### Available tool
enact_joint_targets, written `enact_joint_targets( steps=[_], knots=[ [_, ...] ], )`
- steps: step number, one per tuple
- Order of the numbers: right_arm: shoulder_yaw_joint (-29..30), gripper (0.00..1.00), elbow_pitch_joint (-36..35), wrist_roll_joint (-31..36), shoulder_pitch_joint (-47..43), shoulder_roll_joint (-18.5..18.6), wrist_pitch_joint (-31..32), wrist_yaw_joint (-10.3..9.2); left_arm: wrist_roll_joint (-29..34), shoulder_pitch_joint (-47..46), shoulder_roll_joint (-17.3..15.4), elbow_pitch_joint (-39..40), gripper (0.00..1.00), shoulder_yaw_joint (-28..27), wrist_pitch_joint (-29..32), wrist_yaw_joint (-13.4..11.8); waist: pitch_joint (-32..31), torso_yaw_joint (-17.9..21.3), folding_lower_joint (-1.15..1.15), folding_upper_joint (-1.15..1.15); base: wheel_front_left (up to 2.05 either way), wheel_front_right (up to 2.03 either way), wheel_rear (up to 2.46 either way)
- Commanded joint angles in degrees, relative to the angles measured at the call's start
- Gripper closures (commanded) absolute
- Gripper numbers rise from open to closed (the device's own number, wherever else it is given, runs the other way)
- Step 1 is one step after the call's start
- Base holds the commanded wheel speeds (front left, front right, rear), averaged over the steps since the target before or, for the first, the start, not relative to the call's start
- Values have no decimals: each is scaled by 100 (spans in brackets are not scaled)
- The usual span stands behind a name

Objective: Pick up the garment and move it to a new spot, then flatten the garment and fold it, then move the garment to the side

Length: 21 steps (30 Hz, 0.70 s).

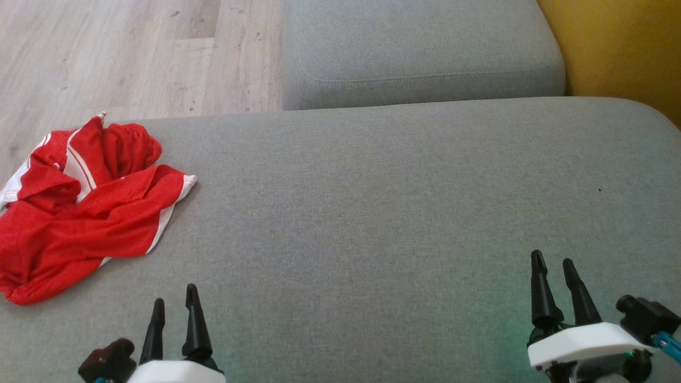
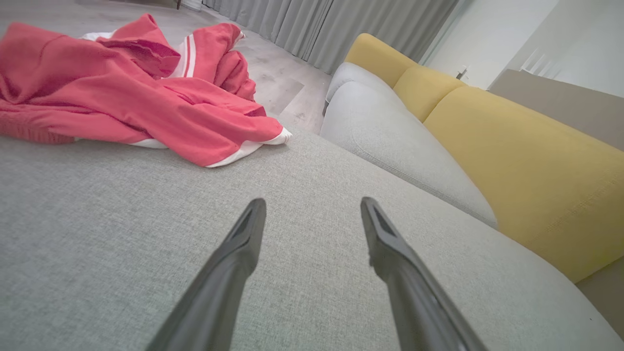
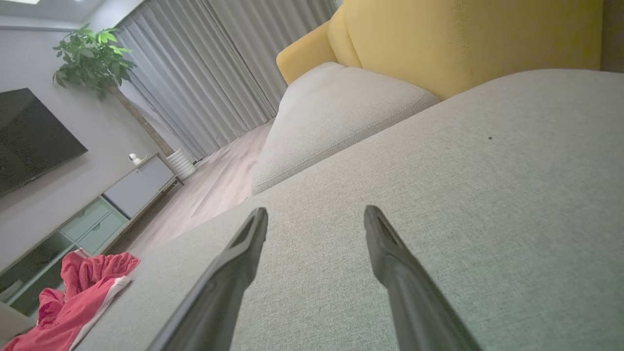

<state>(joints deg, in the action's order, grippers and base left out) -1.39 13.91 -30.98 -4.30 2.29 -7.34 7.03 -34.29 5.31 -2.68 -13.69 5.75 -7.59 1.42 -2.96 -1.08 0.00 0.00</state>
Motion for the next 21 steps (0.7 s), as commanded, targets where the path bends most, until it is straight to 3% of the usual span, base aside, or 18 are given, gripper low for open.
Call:
enact_joint_targets(
  steps=[1, 21],
  knots=[
    [-123, 0, -188, 222, 145, 44, -110, 32, 203, -104, -54, 178, 0, -59, -82, -47, -3, -2, 0, 0, 0, 0, 0],
    [-340, 0, -184, 1815, 93, 52, -465, 40, 1437, 14, -82, -11, 0, 144, -380, -207, -42, -33, 0, 0, 0, 0, 0]
  ],
)
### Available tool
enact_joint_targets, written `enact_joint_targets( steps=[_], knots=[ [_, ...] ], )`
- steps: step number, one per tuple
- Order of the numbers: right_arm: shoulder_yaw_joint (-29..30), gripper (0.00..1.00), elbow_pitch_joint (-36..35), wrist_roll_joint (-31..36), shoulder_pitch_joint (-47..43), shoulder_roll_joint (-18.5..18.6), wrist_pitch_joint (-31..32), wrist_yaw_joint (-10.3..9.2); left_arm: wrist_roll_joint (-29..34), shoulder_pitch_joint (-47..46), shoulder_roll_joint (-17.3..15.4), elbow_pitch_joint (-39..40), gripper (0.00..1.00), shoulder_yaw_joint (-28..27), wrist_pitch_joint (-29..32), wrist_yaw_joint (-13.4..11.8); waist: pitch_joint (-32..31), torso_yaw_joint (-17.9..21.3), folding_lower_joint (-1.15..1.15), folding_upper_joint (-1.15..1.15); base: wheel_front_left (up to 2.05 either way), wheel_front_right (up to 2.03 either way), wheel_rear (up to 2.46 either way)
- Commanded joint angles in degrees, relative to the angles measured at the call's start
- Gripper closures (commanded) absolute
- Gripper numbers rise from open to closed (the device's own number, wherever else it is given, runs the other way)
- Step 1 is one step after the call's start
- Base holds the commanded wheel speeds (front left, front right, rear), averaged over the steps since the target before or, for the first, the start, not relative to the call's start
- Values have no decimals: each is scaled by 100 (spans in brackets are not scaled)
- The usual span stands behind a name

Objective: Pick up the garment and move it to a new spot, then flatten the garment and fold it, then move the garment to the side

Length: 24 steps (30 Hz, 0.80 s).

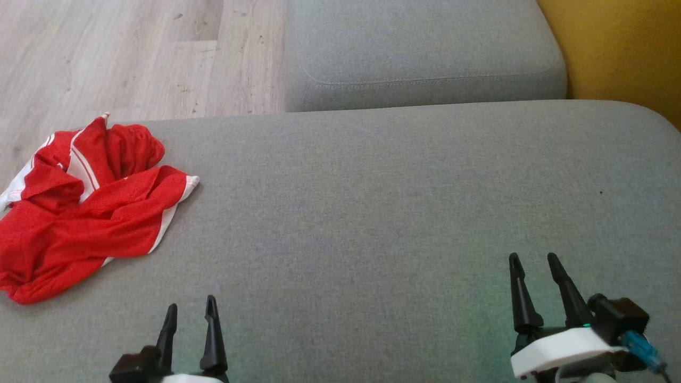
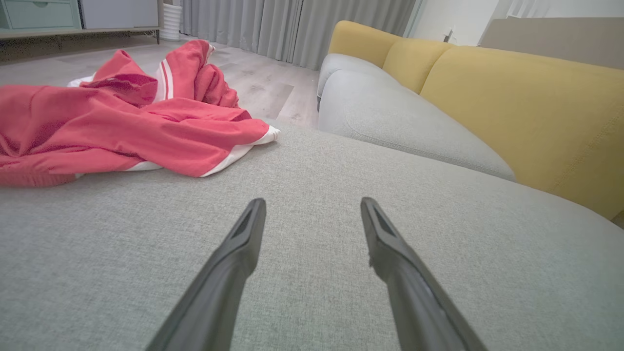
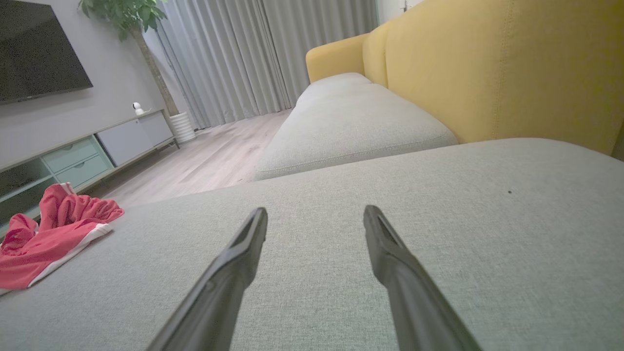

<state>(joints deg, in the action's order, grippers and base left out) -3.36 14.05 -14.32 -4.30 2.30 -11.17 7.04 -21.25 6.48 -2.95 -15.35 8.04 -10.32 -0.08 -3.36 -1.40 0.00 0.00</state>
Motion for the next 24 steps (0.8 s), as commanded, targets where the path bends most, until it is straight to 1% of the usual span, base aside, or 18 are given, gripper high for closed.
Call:
enact_joint_targets(
  steps=[1, 19, 24],
  knots=[
    [-154, 0, -198, 224, 90, 51, -99, 39, 191, -97, -57, 149, 0, -77, -122, -69, -2, -2, 0, 0, 0, 0, 0],
    [-345, 0, -186, 1457, 24, 57, -383, 45, 1145, 12, -99, 133, 0, 81, -329, -274, -32, -16, 0, 0, 0, 0, 0],
    [-353, 0, -163, 1456, 35, 57, -383, 45, 1113, 10, -110, 119, 0, 99, -327, -281, -37, -16, 0, 0, 0, 0, 0]
  ],
)
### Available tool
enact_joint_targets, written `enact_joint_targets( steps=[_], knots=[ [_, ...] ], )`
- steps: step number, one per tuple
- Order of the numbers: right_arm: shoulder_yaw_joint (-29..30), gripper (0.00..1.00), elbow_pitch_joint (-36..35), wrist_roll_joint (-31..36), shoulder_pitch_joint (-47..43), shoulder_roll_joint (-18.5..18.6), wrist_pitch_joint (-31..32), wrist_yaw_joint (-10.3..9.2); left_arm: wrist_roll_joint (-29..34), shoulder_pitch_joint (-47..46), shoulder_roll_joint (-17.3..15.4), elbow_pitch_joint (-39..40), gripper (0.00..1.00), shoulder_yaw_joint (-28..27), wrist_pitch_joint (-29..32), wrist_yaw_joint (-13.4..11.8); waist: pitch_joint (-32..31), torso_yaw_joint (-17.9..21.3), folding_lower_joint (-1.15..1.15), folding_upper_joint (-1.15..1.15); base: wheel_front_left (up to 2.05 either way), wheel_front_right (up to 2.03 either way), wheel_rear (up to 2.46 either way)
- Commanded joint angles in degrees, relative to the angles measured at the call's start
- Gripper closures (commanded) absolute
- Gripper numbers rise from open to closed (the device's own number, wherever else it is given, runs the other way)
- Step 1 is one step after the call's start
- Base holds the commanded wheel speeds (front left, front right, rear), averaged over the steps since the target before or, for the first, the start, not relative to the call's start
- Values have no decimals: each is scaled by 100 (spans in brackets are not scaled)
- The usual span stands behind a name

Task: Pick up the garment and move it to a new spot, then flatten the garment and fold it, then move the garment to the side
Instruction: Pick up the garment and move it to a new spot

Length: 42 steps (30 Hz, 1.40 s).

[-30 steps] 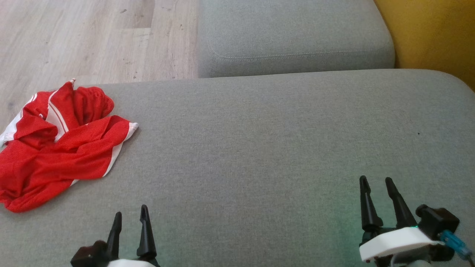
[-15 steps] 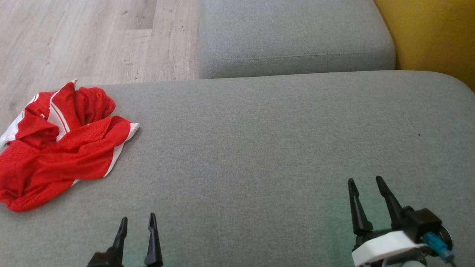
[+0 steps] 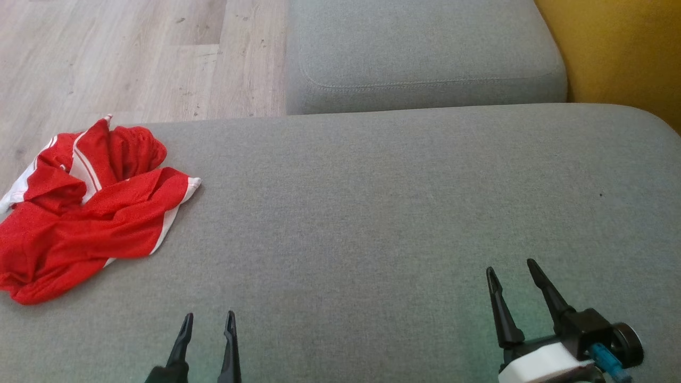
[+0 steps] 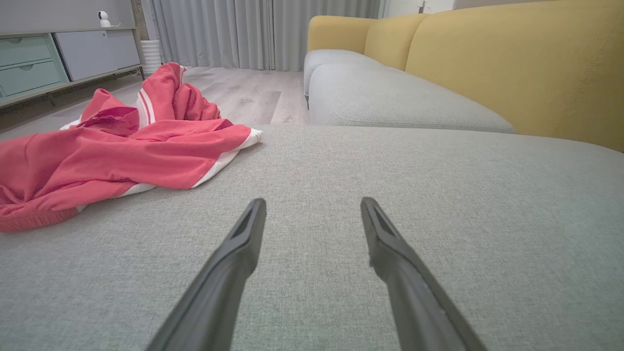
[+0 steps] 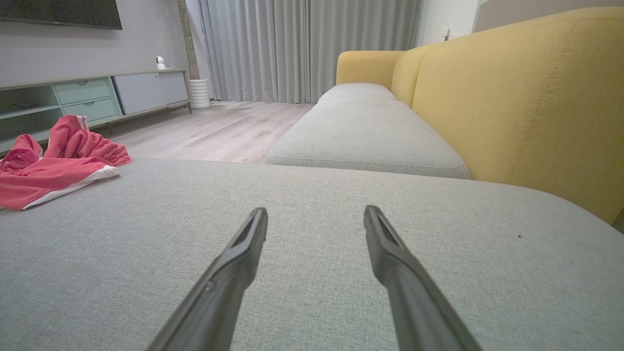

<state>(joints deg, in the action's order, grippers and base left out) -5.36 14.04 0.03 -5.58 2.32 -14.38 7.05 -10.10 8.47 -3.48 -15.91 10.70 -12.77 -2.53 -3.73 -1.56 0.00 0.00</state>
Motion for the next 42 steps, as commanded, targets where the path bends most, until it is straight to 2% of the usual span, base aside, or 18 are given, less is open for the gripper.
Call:
enact_joint_targets(
  steps=[1, 20, 25, 30, 42],
  knots=[
    [-154, 0, -159, 22, 165, 55, -62, 44, -9, -189, -60, 171, 0, -163, -78, -39, -1, 0, 0, 0, 0, 0, 0],
    [-127, 0, -116, 14, 188, 55, -62, 44, -123, -223, -102, 135, 0, -116, -52, -110, 15, -14, 0, 0, 0, 0, 0],
    [-30, 0, -226, 7, 164, 55, -62, 44, -141, -255, -121, 140, 0, -98, -39, -125, 32, -154, 0, 0, 0, 0, 0],
    [17, 0, -264, -16, 132, 55, -62, 44, -138, -309, -145, 158, 0, -70, -22, -130, 31, -536, 0, 0, 0, 0, 0],
    [-117, 0, -299, -170, 209, 55, -62, 44, -106, -304, -327, 462, 0, -90, 108, -238, 104, -2208, 0, 0, 0, 0, 0]
  ],
)
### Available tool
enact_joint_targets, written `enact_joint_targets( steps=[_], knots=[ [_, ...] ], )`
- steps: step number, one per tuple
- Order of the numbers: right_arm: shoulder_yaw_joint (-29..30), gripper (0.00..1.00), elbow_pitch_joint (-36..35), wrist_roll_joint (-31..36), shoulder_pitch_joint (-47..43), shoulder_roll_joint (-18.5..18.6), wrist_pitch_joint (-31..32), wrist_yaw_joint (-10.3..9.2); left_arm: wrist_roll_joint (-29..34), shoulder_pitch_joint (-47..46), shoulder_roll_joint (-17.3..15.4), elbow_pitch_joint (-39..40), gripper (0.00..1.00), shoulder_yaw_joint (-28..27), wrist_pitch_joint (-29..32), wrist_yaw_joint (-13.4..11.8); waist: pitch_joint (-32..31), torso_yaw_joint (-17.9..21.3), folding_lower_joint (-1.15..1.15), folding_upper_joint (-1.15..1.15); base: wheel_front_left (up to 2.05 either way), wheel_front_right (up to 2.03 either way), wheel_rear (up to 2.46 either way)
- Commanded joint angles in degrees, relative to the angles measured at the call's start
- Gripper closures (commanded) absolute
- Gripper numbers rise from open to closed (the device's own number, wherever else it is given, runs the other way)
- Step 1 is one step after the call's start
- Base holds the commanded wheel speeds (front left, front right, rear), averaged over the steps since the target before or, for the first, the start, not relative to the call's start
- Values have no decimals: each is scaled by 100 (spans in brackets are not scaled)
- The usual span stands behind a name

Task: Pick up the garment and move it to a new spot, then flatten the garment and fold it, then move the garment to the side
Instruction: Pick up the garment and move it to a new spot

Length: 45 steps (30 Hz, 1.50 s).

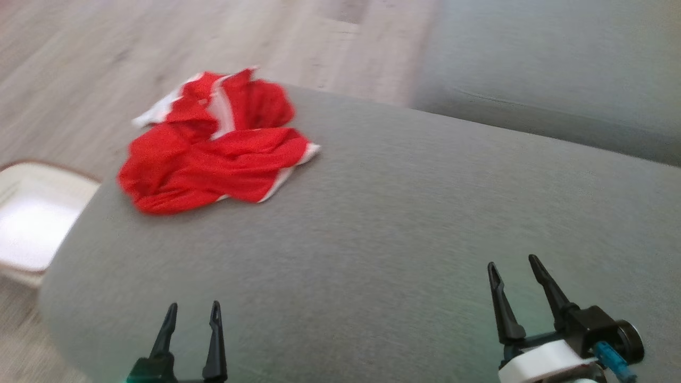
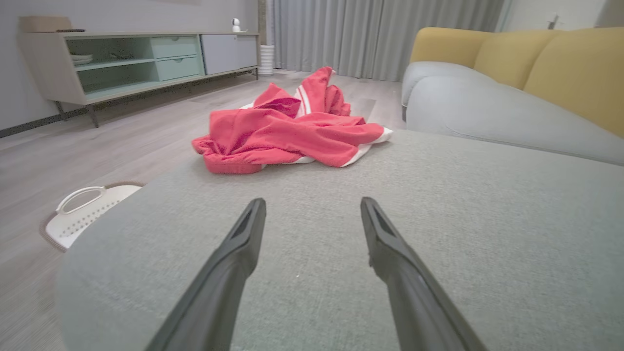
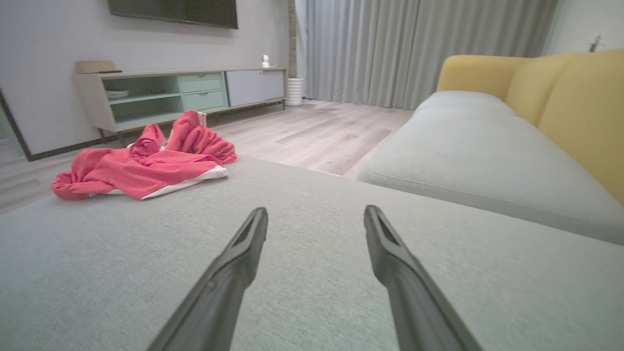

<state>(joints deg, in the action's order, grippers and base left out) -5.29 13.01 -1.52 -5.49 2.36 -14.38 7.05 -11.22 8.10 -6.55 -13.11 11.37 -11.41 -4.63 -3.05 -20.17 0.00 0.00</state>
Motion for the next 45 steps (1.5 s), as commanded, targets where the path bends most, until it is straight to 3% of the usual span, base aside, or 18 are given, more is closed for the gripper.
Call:
enact_joint_targets(
  steps=[1, 8, 20, 24, 30, 33, 38, 45],
  knots=[
    [-148, 0, -191, -30, 215, 52, -62, 44, 1, -258, -34, 208, 0, -161, -12, -35, 43, -442, 0, 0, 0, 0, 0],
    [-285, 0, -154, -75, 305, 52, -62, 44, -50, -172, -99, 383, 0, -197, 49, -102, 94, -743, 0, 0, 0, 0, 0],
    [-146, 0, -218, 101, 323, 52, -62, 44, -161, -334, -210, 1035, 0, -263, 110, -105, 262, -316, 0, 0, 0, 0, 0],
    [-80, 0, -306, 226, 373, 52, -62, 44, -157, -862, -500, 1709, 0, -321, 446, 58, 476, -130, 0, 0, 0, 0, 0],
    [-31, 0, -469, 535, 696, 52, -57, 44, -148, -2471, -1227, 2413, 0, -777, 1221, 252, 1092, 173, 0, 0, 0, 0, 0],
    [-40, 0, -529, 656, 883, 52, -32, 44, -238, -3036, -1472, 2304, 0, -886, 1527, 400, 1354, 296, 0, 0, 0, 0, 0],
    [-89, 0, -615, 921, 1365, 52, 58, 44, -592, -4200, -1921, 1444, 0, -627, 2309, 997, 1977, 583, 0, 0, 0, 0, 0],
    [-347, 0, -615, 993, 1927, 52, 98, 44, -1136, -4982, -2327, 147, 0, 97, 3101, 1199, 2707, 1046, 0, 0, 0, 0, 0]
  ],
)
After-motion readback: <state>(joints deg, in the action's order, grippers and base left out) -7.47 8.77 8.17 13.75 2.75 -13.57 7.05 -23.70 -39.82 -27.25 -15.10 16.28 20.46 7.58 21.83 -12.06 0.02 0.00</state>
